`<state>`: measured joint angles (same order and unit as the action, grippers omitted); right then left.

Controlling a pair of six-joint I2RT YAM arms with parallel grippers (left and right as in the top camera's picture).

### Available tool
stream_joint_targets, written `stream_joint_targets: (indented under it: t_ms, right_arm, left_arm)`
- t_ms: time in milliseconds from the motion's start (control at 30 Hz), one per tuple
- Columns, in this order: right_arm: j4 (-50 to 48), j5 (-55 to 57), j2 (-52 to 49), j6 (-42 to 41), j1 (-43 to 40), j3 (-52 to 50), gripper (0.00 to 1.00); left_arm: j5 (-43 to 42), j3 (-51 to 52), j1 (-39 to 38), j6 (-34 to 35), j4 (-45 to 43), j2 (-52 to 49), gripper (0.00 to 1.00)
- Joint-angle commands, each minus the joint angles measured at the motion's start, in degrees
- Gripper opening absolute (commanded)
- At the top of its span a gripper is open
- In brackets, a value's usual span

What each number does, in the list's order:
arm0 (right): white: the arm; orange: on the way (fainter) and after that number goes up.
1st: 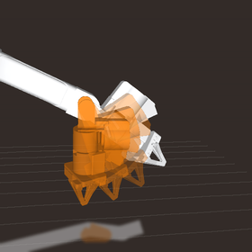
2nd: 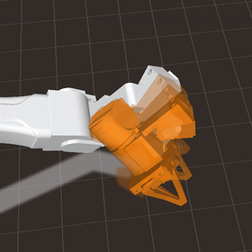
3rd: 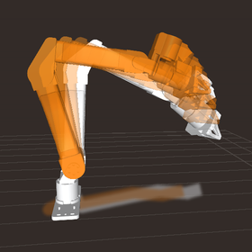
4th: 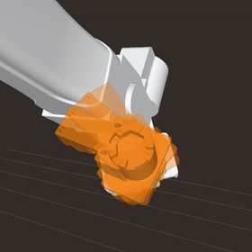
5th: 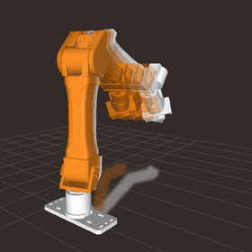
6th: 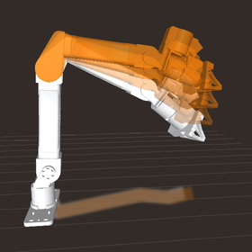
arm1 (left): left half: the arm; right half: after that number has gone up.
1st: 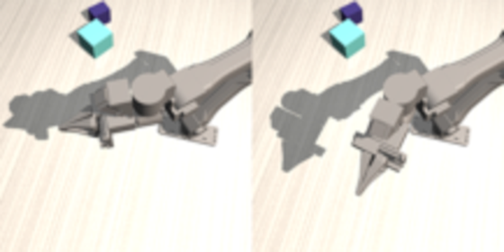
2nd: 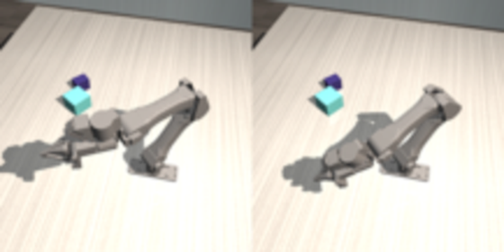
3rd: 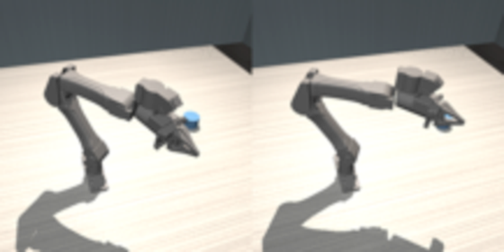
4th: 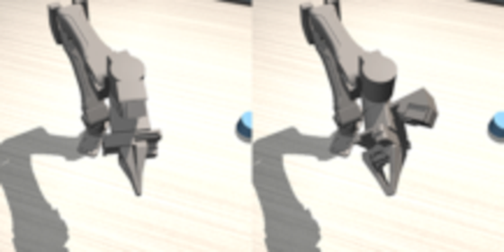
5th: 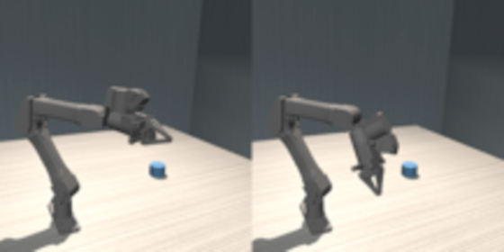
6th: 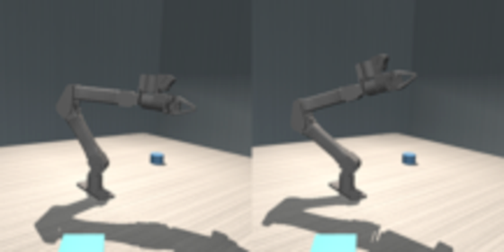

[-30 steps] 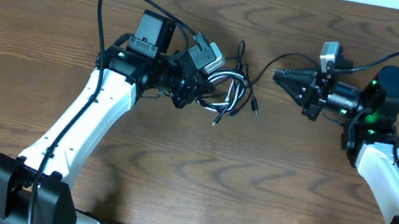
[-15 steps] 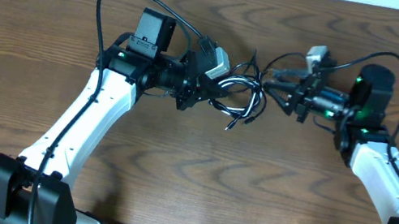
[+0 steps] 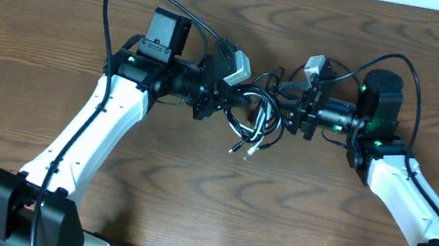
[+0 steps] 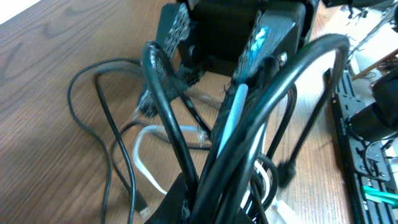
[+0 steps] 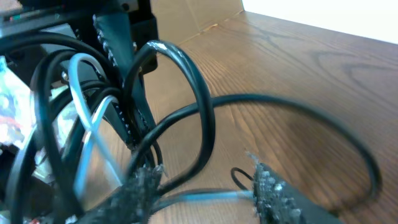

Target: Untangle cables

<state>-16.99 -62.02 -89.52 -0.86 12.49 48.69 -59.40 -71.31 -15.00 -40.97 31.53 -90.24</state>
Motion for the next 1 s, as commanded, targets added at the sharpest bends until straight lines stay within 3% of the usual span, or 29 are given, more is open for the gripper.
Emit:
stream_joint_targets:
  t_ms: [0, 133, 200, 333, 633, 967]
  right_arm:
    - [0.0, -1.1, 0.4, 0.8, 1.5, 0.3, 0.56]
    - [0.0, -1.0, 0.4, 0.8, 1.5, 0.3, 0.64]
    - [0.1, 0.1, 0.4, 0.7, 1.4, 0.3, 0.77]
    - [0.1, 0.6, 0.4, 0.7, -0.1, 0.3, 0.87]
    - [0.2, -7.3, 0.4, 0.7, -9.2, 0.3, 0.93]
    - [1.7, -7.3, 0.3, 2.1, -6.1, 0.3, 0.95]
  left_arm:
    - [-3.4, -0.4, -0.2, -0.8, -0.3, 0.2, 0.08]
    - [-3.4, -0.4, -0.2, -0.8, -0.3, 0.2, 0.08]
    - [-3.4, -0.4, -0.2, -0.8, -0.3, 0.2, 0.08]
    - [-3.4, -0.4, -0.2, -0.8, -0.3, 0.2, 0.08]
    - [-3.0, -0.4, 2.6, 0.5, -0.4, 0.2, 0.08]
    - [-4.6, -0.4, 2.7, 1.0, -1.1, 0.2, 0.08]
